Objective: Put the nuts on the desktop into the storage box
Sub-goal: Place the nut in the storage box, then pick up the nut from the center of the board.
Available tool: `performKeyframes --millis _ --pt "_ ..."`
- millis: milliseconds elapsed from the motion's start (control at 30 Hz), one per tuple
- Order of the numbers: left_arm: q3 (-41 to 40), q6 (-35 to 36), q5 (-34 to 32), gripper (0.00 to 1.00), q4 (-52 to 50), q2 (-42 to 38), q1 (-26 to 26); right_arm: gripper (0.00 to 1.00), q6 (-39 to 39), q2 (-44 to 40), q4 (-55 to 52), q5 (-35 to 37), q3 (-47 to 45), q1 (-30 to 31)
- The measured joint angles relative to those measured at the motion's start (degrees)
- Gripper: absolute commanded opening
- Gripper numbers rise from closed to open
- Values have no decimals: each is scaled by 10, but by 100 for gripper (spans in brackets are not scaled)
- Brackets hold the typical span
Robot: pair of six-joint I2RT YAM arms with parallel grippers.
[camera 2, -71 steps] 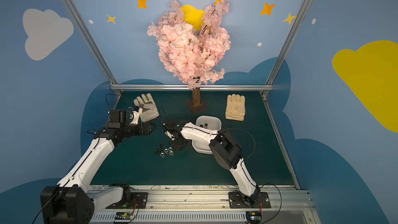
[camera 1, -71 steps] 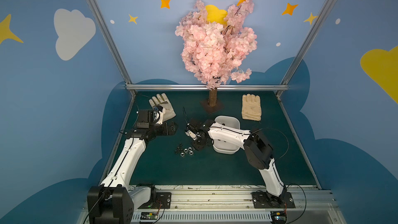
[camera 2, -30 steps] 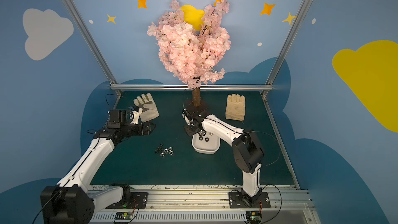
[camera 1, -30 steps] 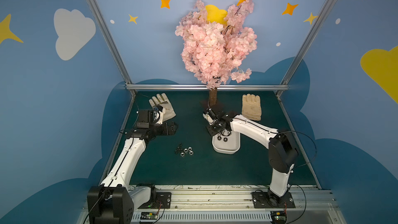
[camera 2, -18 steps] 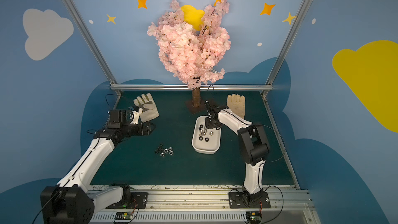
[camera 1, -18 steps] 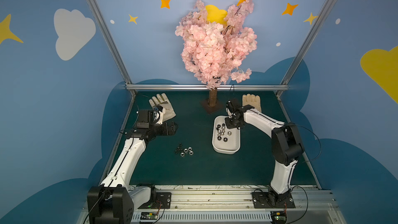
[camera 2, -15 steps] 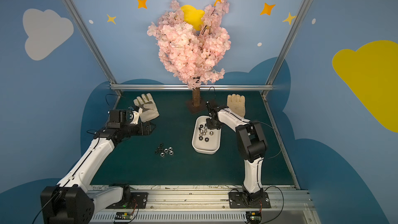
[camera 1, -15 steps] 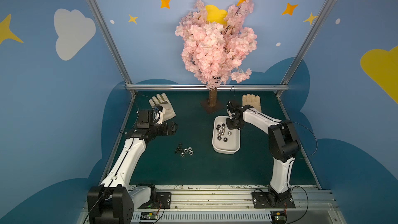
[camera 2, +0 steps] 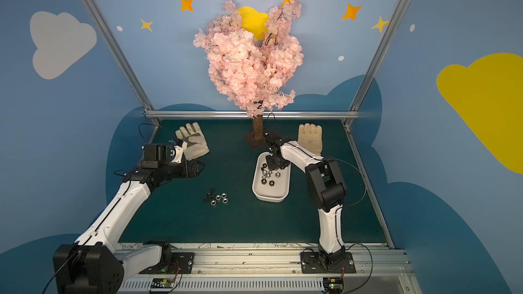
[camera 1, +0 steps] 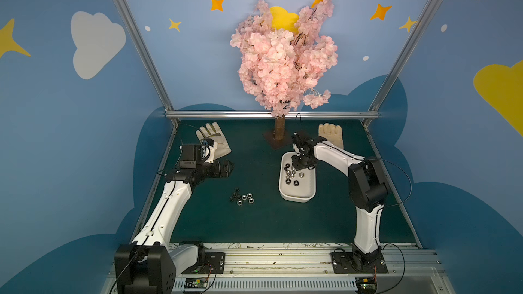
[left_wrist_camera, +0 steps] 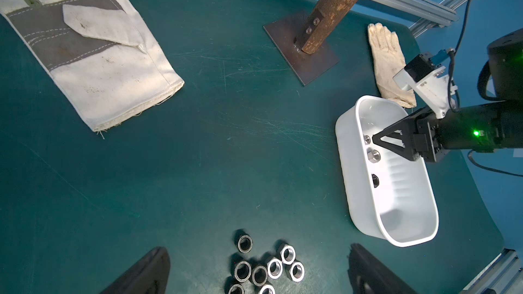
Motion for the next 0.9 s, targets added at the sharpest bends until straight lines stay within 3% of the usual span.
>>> performKeyframes --millis 200,400,900 --pt "0 0 -2 100 0 1 0 55 -19 -76 7 -28 -2 106" --pt "0 0 -7 100 0 2 0 61 -19 -94 31 -92 -19 191" --pt "0 0 -12 100 0 2 0 65 -18 70 -14 -87 59 291"
